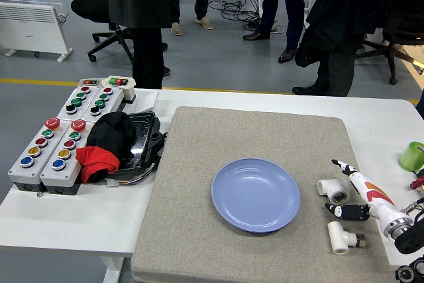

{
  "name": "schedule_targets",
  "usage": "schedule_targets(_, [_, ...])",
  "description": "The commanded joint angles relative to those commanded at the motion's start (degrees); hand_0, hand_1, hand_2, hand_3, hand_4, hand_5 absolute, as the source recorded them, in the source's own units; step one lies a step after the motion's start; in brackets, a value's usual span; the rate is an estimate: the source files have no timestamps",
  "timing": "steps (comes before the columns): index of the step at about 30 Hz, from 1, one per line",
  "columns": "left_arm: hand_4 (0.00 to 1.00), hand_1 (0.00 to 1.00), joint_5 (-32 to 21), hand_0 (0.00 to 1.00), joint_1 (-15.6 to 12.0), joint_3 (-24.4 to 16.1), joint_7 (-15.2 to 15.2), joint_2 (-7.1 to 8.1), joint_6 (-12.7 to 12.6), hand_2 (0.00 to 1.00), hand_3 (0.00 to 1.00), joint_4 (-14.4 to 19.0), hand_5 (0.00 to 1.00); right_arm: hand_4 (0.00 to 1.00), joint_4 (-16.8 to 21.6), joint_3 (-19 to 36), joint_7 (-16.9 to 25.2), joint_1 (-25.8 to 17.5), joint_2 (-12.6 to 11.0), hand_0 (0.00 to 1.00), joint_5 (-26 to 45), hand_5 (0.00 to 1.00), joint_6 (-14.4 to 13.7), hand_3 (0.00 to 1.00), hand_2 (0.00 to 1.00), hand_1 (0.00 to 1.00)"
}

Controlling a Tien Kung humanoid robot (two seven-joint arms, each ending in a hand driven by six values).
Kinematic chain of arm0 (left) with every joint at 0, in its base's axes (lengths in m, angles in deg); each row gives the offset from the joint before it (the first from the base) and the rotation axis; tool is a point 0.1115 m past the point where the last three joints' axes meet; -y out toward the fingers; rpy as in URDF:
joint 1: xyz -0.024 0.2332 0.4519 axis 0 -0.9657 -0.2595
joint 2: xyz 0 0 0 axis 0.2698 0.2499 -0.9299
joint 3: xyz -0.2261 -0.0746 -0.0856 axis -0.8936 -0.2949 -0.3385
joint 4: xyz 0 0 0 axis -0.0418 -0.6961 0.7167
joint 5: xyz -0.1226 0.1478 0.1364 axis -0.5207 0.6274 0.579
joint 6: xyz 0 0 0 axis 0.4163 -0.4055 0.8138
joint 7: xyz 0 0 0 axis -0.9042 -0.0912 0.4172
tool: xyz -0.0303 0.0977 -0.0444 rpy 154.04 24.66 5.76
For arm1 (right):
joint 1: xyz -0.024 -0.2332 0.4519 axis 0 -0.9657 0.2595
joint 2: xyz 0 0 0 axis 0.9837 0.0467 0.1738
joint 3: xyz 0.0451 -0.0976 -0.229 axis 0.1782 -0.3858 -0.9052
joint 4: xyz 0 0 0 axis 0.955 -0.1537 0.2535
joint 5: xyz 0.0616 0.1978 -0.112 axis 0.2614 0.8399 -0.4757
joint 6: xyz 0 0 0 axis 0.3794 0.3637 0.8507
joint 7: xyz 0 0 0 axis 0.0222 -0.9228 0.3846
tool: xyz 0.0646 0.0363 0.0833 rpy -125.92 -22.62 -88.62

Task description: Pick pipe place plate twice

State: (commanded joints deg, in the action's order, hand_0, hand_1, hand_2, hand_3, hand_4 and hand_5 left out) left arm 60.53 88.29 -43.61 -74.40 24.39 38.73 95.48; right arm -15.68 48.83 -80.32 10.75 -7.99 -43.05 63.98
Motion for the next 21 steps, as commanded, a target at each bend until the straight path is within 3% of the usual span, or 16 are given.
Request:
schedule_targets(2, [0.403, 0.748, 0.0, 0.722, -0.1, 0.0, 0.0, -0.02, 0.0, 0.702, 0.65, 0.0, 0.998, 0.834, -0.5, -0.3, -0.3, 0.3, 0.0, 0.998, -0.2, 0.367, -0.3, 0.99, 0.998, 0.938])
schedule_targets(3, [0.402, 0.748, 0.0, 0.722, -0.1, 0.0, 0.0, -0.03, 0.0, 0.702, 0.65, 0.0, 0.998, 0.825, -0.8, -0.5, -0.5, 0.5, 0.0, 0.911, -0.3, 0.373, -0.5, 0.929, 0.97, 0.88])
schedule_targets(8, [0.402, 0.748, 0.1, 0.722, -0.3, 0.0, 0.0, -0.08, 0.1, 0.702, 0.65, 0.0, 0.998, 0.825, -1.9, -1.7, -1.4, 1.3, -0.2, 0.911, -0.8, 0.373, -1.9, 0.929, 0.97, 0.88])
schedule_targets(9, [0.403, 0.748, 0.1, 0.722, -0.3, -0.1, 0.0, -0.08, 0.1, 0.702, 0.649, 0.0, 0.998, 0.789, -2.1, -1.9, -1.6, 1.5, -0.2, 0.709, -1.1, 0.359, -1.9, 0.827, 0.804, 0.744])
schedule_targets(14, [0.403, 0.748, 0.2, 0.722, -0.3, -0.1, 0.0, -0.11, 0.2, 0.702, 0.649, 0.0, 0.998, 0.789, -2.5, -2.4, -1.7, 1.7, -0.3, 0.709, -1.9, 0.359, -2.4, 0.827, 0.804, 0.744])
schedule_targets(15, [0.403, 0.749, 0.2, 0.722, -0.4, -0.1, 0.0, -0.11, 0.2, 0.702, 0.649, 0.0, 0.998, 0.753, -2.7, -2.6, -1.6, 1.8, -0.3, 0.579, -2.6, 0.339, -2.6, 0.776, 0.71, 0.656])
schedule_targets(20, [0.403, 0.749, 0.3, 0.722, -0.4, -0.1, 0.0, -0.13, 0.1, 0.702, 0.649, 0.0, 0.998, 0.753, -3.0, -2.9, -1.4, 1.8, -0.4, 0.579, -3.4, 0.339, -2.5, 0.776, 0.71, 0.656])
schedule_targets(21, [0.402, 0.75, 0.2, 0.722, -0.4, 0.0, 0.0, -0.13, 0.1, 0.702, 0.649, 0.0, 0.998, 0.693, -3.0, -3.0, -1.3, 1.8, -0.4, 0.444, -3.6, 0.303, -2.5, 0.737, 0.619, 0.555])
